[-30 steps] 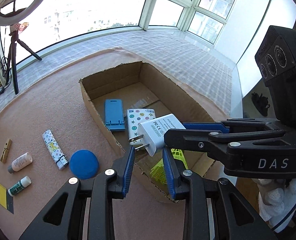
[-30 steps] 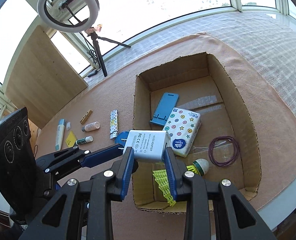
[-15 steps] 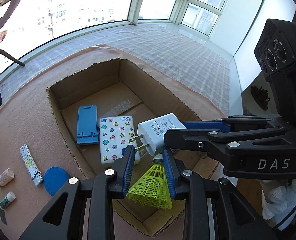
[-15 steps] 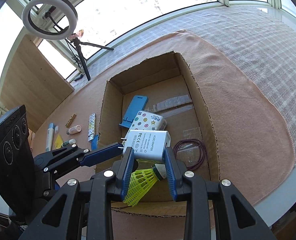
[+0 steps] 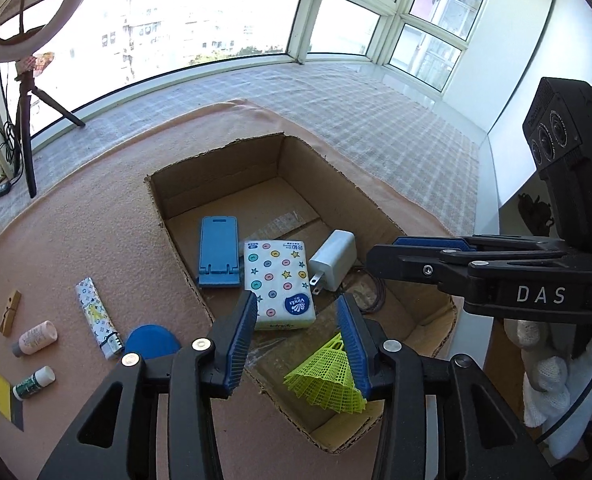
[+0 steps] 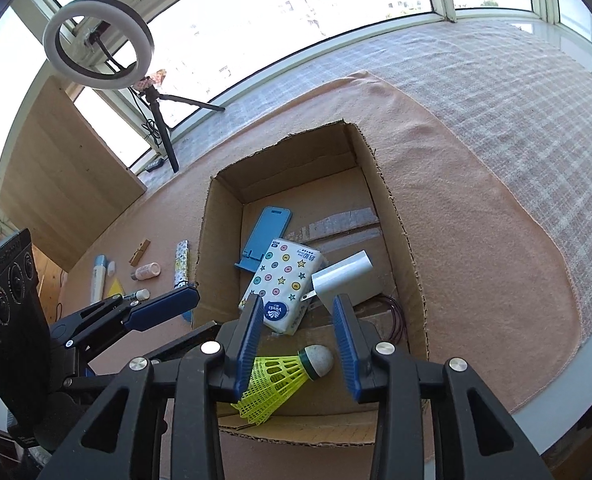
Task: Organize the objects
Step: 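Carry the charger into the cardboard box and open the right tool, then grasp the green menthol stick with the left tool while the right tool grasps the lotion bottle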
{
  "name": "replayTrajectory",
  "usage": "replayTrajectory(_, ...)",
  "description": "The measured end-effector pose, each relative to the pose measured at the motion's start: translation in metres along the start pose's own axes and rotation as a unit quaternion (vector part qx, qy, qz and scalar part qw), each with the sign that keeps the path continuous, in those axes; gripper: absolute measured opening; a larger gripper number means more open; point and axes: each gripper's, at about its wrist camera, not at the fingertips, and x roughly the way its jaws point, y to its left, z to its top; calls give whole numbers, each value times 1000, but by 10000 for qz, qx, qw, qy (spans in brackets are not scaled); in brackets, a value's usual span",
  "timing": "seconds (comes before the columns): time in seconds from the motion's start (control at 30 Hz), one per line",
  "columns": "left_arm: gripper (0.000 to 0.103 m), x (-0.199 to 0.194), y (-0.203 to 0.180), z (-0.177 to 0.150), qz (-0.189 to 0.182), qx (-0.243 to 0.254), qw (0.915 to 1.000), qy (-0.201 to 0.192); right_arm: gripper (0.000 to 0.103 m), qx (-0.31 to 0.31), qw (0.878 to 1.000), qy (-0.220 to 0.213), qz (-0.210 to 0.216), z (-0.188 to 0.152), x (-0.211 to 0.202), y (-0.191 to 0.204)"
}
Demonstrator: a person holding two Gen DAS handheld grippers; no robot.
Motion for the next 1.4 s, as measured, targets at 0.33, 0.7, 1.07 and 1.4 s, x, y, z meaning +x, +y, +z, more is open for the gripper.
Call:
replayTrajectory(0.33,45,-47,56,-25,466,-592,9970,-162,33,-364,9989,47,296,4,8,40)
replayTrajectory(0.7,45,-94,142,-74,1056,-1350,9852,-94,33,-985,9939,199,465,10,29,101)
replayTrajectory(1.07,45,-103,215,-105,1323,-1624,9777,134,33,-1722,9788,832,738,17,90,175)
replayTrajectory(1.4,46,-73,235,-81,1194,-738,9880,637,33,-2287,9610,1364,751,34,142,230)
